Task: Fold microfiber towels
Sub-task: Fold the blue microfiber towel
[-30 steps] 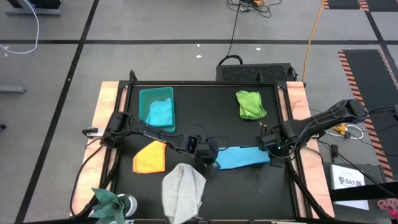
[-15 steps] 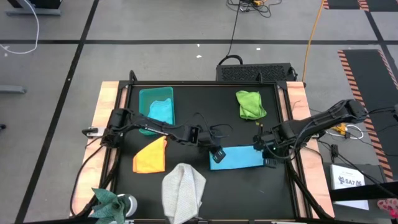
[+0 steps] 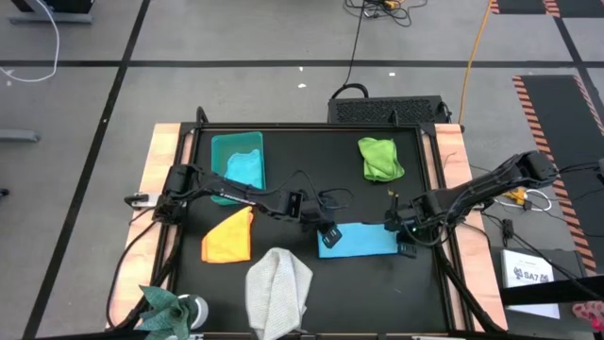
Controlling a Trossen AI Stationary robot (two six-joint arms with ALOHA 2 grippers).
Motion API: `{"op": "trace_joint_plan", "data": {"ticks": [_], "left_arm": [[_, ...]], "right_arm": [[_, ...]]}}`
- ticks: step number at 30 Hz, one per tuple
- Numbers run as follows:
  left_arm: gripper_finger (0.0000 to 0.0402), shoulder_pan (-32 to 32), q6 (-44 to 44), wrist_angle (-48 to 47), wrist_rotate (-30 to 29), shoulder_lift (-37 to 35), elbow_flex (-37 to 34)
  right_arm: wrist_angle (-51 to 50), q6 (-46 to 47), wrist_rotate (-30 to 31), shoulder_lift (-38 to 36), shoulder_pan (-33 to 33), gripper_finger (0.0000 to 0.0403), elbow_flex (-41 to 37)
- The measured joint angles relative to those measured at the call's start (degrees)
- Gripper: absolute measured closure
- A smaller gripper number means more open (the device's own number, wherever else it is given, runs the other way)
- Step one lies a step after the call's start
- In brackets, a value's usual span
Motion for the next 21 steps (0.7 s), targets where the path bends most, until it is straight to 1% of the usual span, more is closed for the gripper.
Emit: {"op": "trace_joint_plan", "data": {"ticks": [3, 6, 10, 13, 17, 21], "left_arm": [[0.0314, 0.16, -0.33, -0.02, 0.0, 0.0, 0.0], [0.0314, 0.16, -0.45, -0.02, 0.0, 0.0, 0.0], [0.0314, 0.16, -0.39, -0.02, 0.0, 0.0, 0.0], [0.0314, 0.16, -0.38, -0.02, 0.0, 0.0, 0.0], [0.0314, 0.32, 0.07, -0.04, -0.02, 0.0, 0.0], [0.0314, 0.89, -0.02, -0.04, -0.02, 0.0, 0.0]], "right_arm": [[0.09, 1.07, 0.04, -0.1, -0.02, 0.0387, -0.41], [-0.73, 2.38, 0.33, -0.69, 0.02, 0.0388, 1.18], [0.15, 2.44, 3.34, -1.81, 0.02, 0.0399, 5.29], [-0.46, 2.02, 4.45, -1.81, 0.02, 0.0401, 6.64], [-0.22, 1.5, 5.39, -1.76, 0.02, 0.0402, 6.13], [-1.51, 1.38, 8.82, -1.72, 0.0, 0.0403, 3.79]]}}
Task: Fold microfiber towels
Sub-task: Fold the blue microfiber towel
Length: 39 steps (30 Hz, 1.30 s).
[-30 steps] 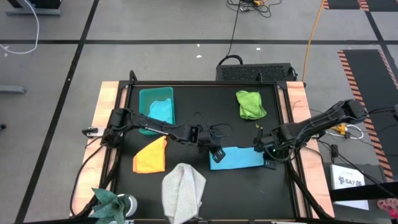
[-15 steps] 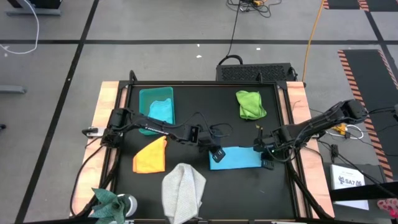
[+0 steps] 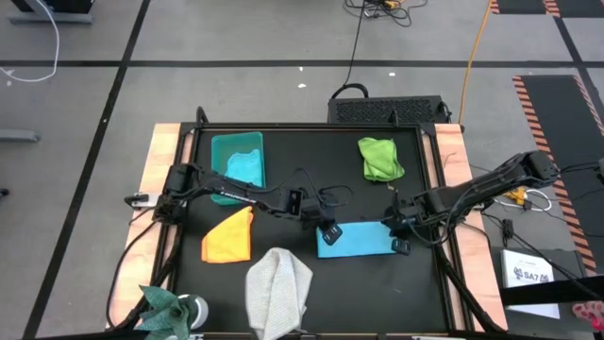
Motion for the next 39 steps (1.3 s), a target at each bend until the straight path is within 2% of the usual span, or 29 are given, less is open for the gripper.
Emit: {"op": "trace_joint_plan", "data": {"ticks": [6, 11, 19, 27, 33, 39], "left_arm": [[0.0314, 0.41, 0.22, -0.02, 0.5, 0.0, 0.0], [0.0314, 0.71, 1.04, -0.07, 0.82, 0.0, 0.0], [0.0314, 1.91, 1.42, -0.46, 3.23, 0.0, 0.0], [0.0314, 2.99, 2.96, -0.52, 4.63, 0.0, 0.0], [0.0314, 3.55, 3.57, -0.5, 4.72, 0.0, 0.0], [0.0314, 3.62, 4.22, -0.48, 4.72, 0.0, 0.0]], "right_arm": [[2.3, 0.01, 2.45, -0.11, -0.33, 0.0403, -4.34], [9.76, -1.37, 3.63, -0.13, -2.36, 0.0403, -7.64], [18.93, -12.32, 8.31, 0.06, -9.16, 0.0403, -8.37], [21.7, -20.57, 8.42, 0.07, -17.16, 0.0403, -8.42], [25.25, -21.02, 6.45, 0.04, -20.87, 0.0403, -6.43], [28.17, -16.34, -3.43, 0.02, -21.13, 0.0403, -3.14]]}}
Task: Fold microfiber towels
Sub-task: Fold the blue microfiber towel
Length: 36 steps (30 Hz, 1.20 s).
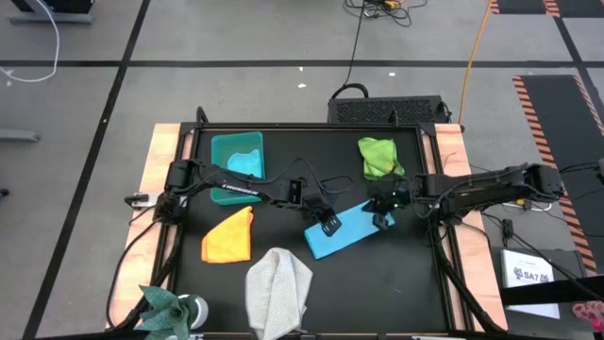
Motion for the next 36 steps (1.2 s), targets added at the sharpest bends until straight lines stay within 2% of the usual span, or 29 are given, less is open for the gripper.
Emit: {"op": "trace_joint_plan", "data": {"ticks": [3, 15, 23, 30, 36], "left_arm": [[0.0314, 0.0, 0.06, 0.0, 0.0, 0.0, 0.0], [0.0314, 0.0, 0.09, 0.02, 0.0, 0.0, -0.01], [0.0314, 0.0, 0.02, 0.04, -0.02, 0.0, 0.0], [0.0314, 0.0, -0.09, 0.04, -0.02, 0.0, -0.02], [0.0314, 0.0, -0.09, 0.06, -0.02, 0.0, -0.02]], "right_arm": [[2.28, 2.15, -3.73, -0.02, 1.17, 0.0403, 0.1], [1.05, 8.76, -3.29, -0.02, 7.15, 0.0403, -4.78], [5.59, 9.87, 3.54, -0.13, 7.76, 0.0403, -11.24], [11.88, 4.77, 11.97, 0.0, 6.49, 0.0403, -12.83], [19.14, -1.61, 13.21, 0.0, 3.68, 0.0403, -12.82]]}}
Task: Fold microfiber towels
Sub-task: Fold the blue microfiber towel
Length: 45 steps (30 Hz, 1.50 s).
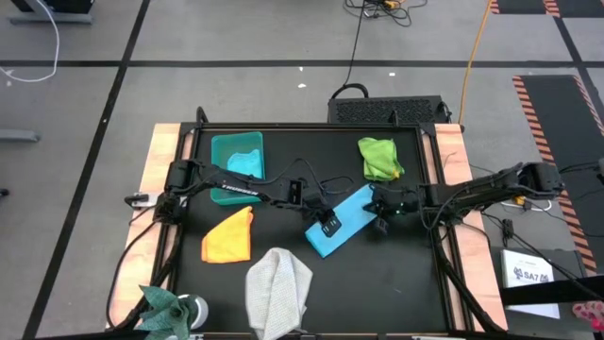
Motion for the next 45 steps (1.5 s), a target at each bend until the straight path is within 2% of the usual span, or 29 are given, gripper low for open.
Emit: {"op": "trace_joint_plan", "data": {"ticks": [7, 12, 17, 22, 26, 29, 34, 39, 45], "left_arm": [[0.0314, 0.0, 0.02, 0.01, -0.01, 0.0, 0.0], [0.0314, 0.0, 0.02, 0.01, -0.02, 0.0, 0.0], [0.0314, 0.0, 0.03, 0.01, -0.02, 0.0, 0.0], [0.0314, 0.0, 0.15, 0.01, -0.02, 0.0, 0.0], [0.0314, 0.22, 0.15, 0.01, -0.04, 0.0, 0.0], [0.0314, 0.45, 0.13, 0.01, -0.09, 0.0, 0.0], [0.0314, 0.53, 0.13, 0.01, -0.13, 0.0, 0.0], [0.0314, 0.52, 0.32, 0.01, -0.13, 0.0, 0.0], [0.0314, 0.55, 0.44, 0.13, -0.13, 0.0, 0.0]], "right_arm": [[9.99, 2.01, -2.09, -0.02, -2.35, 0.0403, 0.0], [9.51, 7.96, -5.41, -0.04, -2.15, 0.0403, 0.0], [3.09, 13.79, -8.7, -0.04, -0.45, 0.0403, 1.4], [-12.14, 9.9, -9.28, -0.02, 2.78, 0.0403, 9.54], [-26.04, 3.4, -5.87, -0.02, 4.56, 0.0403, 19.44], [-35.69, -0.21, -0.03, -0.04, 5.99, 0.0403, 25.38], [-44.86, 0.6, 11.55, -0.04, 8.27, 0.0403, 27.74], [-50.25, 7.92, 13.05, 1.79, 9.91, 0.0403, 26.83], [-49.75, 12.09, 11.89, 5.97, 11.46, 0.0403, 25.12]]}}
